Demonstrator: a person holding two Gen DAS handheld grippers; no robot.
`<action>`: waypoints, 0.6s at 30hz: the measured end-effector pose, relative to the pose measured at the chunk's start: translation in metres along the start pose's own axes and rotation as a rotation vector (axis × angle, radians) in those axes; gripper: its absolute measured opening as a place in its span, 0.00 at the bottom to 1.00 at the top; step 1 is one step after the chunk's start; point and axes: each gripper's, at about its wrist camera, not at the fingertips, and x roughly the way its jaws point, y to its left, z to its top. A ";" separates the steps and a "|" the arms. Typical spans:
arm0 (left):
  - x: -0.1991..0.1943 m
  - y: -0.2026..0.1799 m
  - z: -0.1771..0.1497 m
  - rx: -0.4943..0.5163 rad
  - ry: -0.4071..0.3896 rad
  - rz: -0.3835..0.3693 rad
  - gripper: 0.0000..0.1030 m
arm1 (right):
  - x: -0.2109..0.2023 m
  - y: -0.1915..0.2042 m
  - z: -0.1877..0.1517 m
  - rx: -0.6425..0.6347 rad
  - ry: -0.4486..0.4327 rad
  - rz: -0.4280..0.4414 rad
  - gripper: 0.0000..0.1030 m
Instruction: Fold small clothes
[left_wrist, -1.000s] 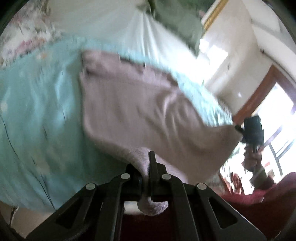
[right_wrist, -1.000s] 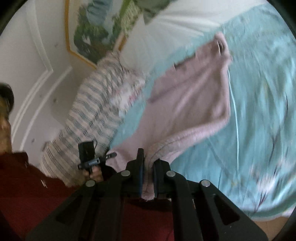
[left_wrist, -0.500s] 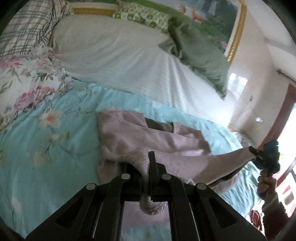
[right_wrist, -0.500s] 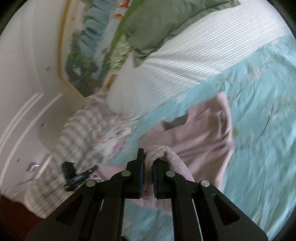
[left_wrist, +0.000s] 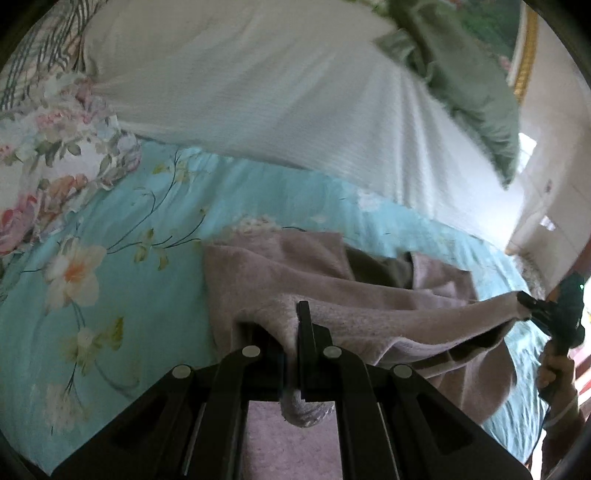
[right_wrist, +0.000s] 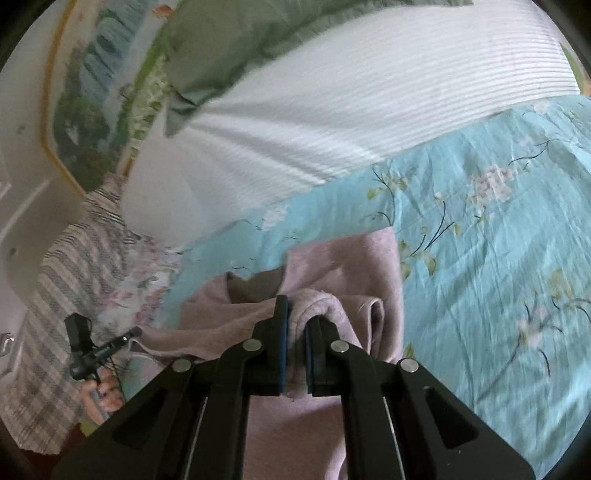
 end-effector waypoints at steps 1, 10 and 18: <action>0.012 0.003 0.003 -0.006 0.018 0.002 0.04 | 0.007 -0.002 0.001 -0.004 0.009 -0.015 0.08; 0.066 0.011 -0.010 -0.003 0.140 0.045 0.23 | 0.053 -0.037 0.001 0.087 0.123 -0.100 0.11; 0.011 -0.029 -0.058 0.086 0.145 -0.071 0.53 | -0.025 -0.025 -0.013 0.084 -0.061 -0.129 0.61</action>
